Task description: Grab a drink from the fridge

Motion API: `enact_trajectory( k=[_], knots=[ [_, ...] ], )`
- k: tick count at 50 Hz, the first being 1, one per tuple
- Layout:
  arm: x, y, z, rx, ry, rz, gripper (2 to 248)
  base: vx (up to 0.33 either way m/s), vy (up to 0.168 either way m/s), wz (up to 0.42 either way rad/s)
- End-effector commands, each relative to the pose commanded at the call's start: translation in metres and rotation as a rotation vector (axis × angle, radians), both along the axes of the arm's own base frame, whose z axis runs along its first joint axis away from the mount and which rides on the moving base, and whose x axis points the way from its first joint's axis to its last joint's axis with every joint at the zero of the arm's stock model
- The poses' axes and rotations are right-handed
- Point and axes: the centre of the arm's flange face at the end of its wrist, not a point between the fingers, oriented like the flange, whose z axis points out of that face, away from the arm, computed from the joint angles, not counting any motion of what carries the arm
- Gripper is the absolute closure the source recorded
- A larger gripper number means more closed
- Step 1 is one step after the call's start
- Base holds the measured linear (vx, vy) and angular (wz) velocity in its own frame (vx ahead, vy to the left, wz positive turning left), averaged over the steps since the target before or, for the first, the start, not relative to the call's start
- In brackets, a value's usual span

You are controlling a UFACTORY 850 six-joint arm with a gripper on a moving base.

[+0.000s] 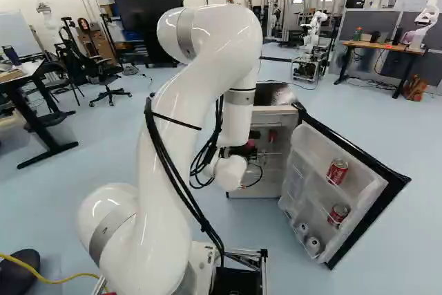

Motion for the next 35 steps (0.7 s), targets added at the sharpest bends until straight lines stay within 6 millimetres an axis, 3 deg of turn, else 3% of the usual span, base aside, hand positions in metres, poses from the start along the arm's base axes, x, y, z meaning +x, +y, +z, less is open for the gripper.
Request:
enact_trajectory(
  k=[16,35],
  knots=[
    [-0.028,0.009,0.027,-0.008,-0.037,-0.015,161,0.0,0.0,0.0],
    [-0.033,0.011,0.051,-0.03,-0.093,-0.018,161,0.0,0.0,0.0]
  ],
)
